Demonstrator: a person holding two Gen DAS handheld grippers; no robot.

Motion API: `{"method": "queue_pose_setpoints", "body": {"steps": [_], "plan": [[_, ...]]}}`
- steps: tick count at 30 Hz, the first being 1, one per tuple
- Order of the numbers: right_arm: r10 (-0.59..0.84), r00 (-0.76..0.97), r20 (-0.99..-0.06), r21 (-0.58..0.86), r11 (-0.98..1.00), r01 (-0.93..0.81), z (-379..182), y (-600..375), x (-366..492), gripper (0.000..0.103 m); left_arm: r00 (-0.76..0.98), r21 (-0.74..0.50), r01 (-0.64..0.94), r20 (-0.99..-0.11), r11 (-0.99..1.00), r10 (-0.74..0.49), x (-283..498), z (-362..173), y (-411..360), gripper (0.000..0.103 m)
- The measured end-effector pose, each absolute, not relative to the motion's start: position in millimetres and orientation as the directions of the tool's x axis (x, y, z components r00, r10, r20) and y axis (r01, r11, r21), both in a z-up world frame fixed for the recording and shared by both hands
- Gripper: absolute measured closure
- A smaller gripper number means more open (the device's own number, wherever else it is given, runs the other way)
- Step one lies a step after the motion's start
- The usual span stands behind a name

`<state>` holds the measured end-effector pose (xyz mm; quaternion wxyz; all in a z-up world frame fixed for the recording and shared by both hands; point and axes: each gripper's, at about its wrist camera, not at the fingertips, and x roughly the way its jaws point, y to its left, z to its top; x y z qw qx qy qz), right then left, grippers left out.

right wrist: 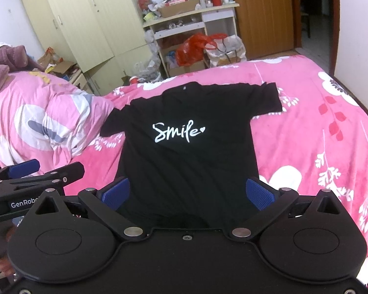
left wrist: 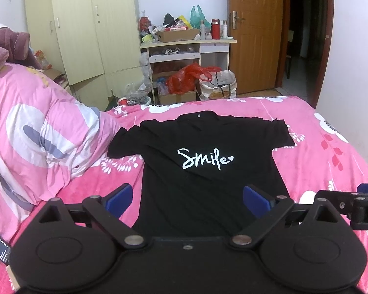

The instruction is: Organize soft objects

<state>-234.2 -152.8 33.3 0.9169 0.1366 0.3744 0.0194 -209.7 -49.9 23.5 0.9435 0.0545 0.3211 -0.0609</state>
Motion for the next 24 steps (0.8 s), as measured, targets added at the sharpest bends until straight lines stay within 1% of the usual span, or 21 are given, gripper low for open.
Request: {"method": "queue_pose_setpoints", "body": {"steps": [24], "plan": [[0.138,0.717,-0.684,0.249,0.967,0.052,34.3,-145.8,-237.4,0.0,0.789,0.054,0.153,-0.608,0.987,-0.089,-212.0,25.3,-47.9,0.006]]}}
